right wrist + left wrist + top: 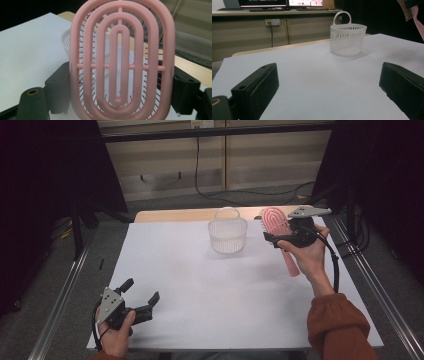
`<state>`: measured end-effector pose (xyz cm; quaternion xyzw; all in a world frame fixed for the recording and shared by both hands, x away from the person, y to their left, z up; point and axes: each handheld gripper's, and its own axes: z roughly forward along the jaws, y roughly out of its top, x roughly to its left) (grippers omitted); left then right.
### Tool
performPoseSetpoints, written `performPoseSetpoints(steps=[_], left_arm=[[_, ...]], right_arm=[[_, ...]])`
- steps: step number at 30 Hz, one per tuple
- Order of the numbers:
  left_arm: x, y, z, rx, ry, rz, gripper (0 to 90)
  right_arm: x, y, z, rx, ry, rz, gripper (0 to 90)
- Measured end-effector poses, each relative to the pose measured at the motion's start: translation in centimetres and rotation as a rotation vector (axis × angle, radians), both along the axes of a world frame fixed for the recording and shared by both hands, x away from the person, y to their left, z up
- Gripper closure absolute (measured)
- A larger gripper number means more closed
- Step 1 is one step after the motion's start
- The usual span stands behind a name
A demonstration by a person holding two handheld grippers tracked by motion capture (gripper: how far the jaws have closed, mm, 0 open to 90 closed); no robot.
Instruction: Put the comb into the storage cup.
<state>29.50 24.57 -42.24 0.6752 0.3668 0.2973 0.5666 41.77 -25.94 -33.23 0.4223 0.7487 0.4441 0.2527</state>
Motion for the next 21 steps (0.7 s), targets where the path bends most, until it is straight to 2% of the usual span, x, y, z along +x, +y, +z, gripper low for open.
performPoseSetpoints(steps=[9,21], left_arm=[[0.05,0.02,-0.01,-0.003,-0.003,0.002,2.7],[0.02,0.02,-0.01,-0.008,-0.001,-0.003,2.7]], right_arm=[[-0.21,0.22,0.27,0.068,-0.054,-0.012,19.7],[-0.06,0.83,0.68,0.137,-0.088,-0.007,19.6]])
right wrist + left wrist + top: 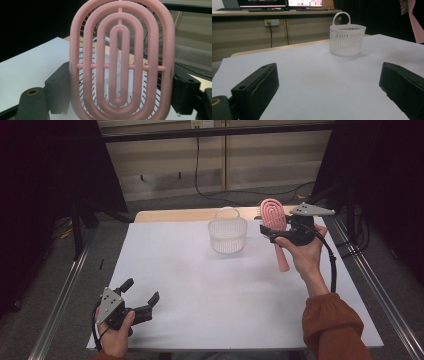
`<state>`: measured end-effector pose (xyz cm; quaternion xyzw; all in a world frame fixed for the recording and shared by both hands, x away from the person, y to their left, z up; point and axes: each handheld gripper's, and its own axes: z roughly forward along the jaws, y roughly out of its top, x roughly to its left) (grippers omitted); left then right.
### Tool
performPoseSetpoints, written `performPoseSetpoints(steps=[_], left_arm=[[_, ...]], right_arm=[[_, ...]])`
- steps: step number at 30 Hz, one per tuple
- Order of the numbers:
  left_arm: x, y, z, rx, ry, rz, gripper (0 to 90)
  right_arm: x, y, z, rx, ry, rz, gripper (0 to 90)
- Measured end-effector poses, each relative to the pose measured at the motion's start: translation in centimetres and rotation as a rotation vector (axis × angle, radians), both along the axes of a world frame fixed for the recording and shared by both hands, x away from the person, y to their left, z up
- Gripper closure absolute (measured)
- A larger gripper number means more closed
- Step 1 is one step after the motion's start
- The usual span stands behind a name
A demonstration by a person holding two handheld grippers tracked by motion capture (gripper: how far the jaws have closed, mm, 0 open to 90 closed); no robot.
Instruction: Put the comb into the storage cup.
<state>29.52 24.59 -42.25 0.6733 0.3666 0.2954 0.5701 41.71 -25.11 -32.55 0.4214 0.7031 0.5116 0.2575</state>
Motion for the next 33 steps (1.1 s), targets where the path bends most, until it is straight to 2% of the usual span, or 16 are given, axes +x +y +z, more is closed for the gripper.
performPoseSetpoints(steps=[4,8,14,21,33], left_arm=[[0.0,0.0,0.0,0.001,0.000,0.000,2.7],[0.0,0.0,0.0,0.007,0.000,-0.001,2.7],[0.0,0.0,0.0,0.005,0.003,-0.005,2.7],[0.0,0.0,-0.1,-0.002,0.007,-0.008,2.7],[0.1,0.1,0.0,0.003,0.002,-0.005,2.7]], right_arm=[[0.3,0.3,0.2,0.034,-0.024,0.010,19.6],[0.5,0.8,0.3,0.044,-0.044,0.013,19.6],[0.9,1.3,0.6,0.038,-0.037,-0.009,19.6],[1.3,1.9,1.1,0.033,-0.061,-0.014,19.5],[2.3,3.3,1.9,0.046,-0.099,0.011,19.5]])
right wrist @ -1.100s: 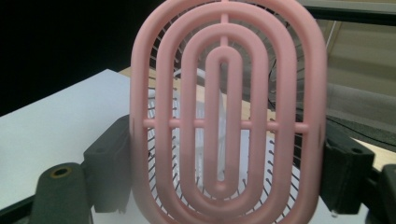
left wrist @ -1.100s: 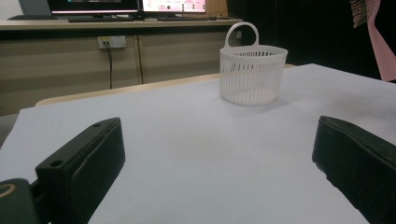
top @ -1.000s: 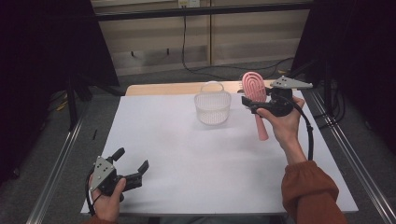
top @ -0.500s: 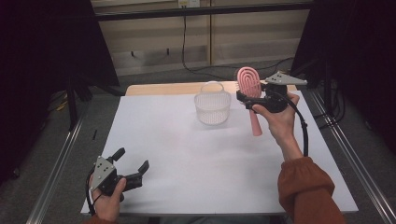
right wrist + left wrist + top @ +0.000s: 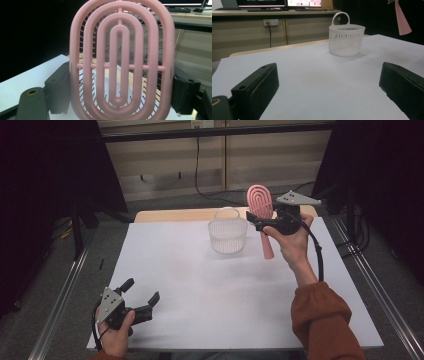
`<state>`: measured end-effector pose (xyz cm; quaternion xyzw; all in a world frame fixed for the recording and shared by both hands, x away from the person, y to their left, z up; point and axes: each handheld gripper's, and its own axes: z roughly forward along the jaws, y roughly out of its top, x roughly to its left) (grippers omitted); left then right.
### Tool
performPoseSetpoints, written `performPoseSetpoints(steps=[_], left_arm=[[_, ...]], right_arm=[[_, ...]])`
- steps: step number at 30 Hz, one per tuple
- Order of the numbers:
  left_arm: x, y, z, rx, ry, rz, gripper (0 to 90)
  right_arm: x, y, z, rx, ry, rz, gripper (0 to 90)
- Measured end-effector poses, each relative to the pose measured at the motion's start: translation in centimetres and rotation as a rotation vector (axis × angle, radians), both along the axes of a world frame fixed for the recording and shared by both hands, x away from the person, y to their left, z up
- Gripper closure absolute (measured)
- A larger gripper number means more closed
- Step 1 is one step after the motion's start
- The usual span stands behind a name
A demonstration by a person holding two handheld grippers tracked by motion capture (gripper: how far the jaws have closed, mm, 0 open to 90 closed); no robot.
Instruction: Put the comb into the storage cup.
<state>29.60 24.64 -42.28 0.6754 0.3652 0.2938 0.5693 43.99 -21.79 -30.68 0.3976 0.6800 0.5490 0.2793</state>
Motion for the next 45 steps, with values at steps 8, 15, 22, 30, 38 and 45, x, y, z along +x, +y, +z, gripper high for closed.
performPoseSetpoints(steps=[8,15,22,30,38,45], left_arm=[[0.1,0.2,0.0,-0.007,-0.002,0.022,2.6],[0.1,0.2,0.0,-0.030,0.002,0.014,2.7],[0.2,0.3,0.0,-0.023,0.001,0.008,2.7],[0.3,0.2,0.0,-0.021,-0.001,0.002,2.7],[0.3,0.2,0.0,-0.032,0.001,0.002,2.7],[0.4,0.2,-0.1,-0.032,0.007,0.001,2.7]], right_arm=[[1.0,0.1,0.9,0.016,-0.032,0.010,19.5],[2.0,0.8,0.9,0.022,-0.039,0.013,19.5],[2.6,1.5,1.4,0.036,-0.057,0.023,19.5],[3.2,1.9,1.8,0.051,-0.073,0.031,19.5],[4.2,2.4,2.6,0.041,-0.095,0.024,19.5],[5.4,3.4,2.7,0.049,-0.098,0.035,19.5]])
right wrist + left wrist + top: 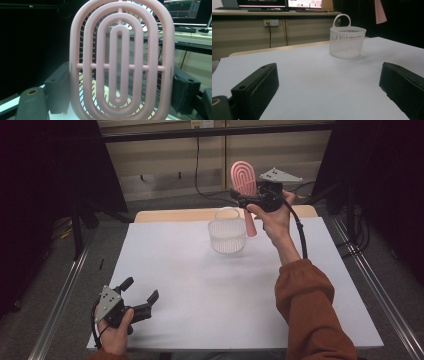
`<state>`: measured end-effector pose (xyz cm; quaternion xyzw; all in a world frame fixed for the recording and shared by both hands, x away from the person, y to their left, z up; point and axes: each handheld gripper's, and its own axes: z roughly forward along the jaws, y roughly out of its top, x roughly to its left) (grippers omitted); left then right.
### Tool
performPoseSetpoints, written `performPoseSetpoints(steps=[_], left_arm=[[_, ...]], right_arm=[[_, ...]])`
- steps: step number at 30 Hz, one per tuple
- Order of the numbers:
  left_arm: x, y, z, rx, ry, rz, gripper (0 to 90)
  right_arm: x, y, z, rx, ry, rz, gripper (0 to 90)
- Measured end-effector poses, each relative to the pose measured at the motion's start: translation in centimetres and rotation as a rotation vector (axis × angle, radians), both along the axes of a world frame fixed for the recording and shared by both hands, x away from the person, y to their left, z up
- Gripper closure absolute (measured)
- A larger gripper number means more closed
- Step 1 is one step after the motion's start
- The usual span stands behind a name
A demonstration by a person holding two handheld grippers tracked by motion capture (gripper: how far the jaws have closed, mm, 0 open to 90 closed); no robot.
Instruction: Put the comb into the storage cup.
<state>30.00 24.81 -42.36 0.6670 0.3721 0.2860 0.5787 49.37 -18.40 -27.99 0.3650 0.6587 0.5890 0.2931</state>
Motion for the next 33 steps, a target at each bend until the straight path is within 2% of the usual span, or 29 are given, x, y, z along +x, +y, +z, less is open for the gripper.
performPoseSetpoints(steps=[5,11,15,18,33], left_arm=[[0.0,0.1,0.0,-0.008,0.002,0.004,2.7],[0.0,0.1,0.0,0.002,-0.006,-0.002,2.7],[0.0,0.1,0.1,0.003,-0.005,-0.001,2.6],[0.0,0.2,0.0,0.002,-0.005,-0.001,2.7],[0.0,0.2,0.0,0.001,0.001,0.000,2.7]], right_arm=[[0.4,0.3,0.2,0.034,-0.012,-0.020,19.4],[0.9,0.9,0.2,0.028,-0.028,-0.023,19.4],[1.4,1.3,0.1,0.021,-0.029,-0.064,19.4],[2.0,1.5,-0.1,0.030,-0.025,-0.070,19.4],[3.6,2.5,-1.4,-0.001,-0.031,-0.050,19.4]])
